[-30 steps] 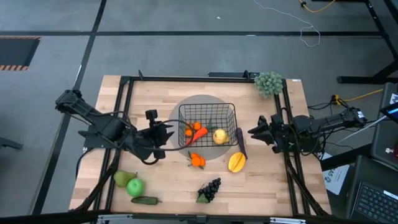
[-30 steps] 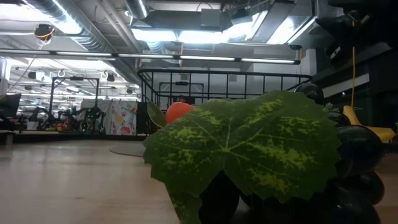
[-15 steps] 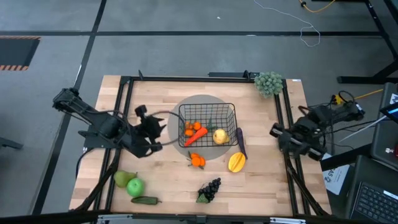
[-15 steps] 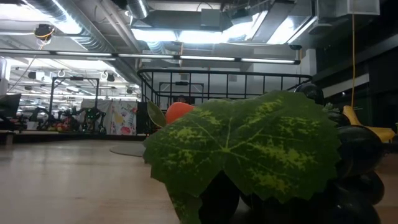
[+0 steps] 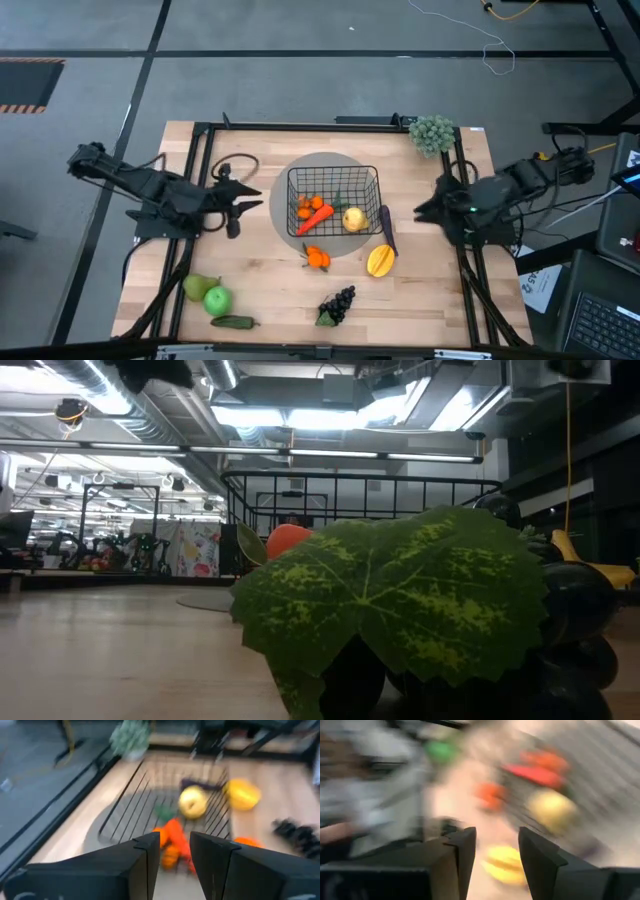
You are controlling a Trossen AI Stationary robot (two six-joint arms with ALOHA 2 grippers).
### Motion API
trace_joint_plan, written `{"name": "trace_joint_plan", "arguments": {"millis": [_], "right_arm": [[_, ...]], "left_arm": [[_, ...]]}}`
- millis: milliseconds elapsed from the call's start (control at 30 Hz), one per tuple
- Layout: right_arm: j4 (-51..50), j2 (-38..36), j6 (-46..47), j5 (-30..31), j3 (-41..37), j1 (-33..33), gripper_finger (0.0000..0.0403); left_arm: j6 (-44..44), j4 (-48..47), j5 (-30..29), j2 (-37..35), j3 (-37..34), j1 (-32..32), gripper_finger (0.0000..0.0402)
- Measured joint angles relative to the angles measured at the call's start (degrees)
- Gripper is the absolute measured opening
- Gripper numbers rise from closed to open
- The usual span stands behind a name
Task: Build produce basket
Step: Put the green chili pepper into the wire basket
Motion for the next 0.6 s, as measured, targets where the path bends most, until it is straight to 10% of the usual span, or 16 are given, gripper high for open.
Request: {"name": "trace_joint_plan", "arguments": {"millis": [600], "right_arm": [[-1.9,14.6,18.7,-4.7,-8.4,0.0,0.0139]], "left_arm": [[-10.1,4.4,10.9,-4.9,-3.6,0.8,0.0096]]}}
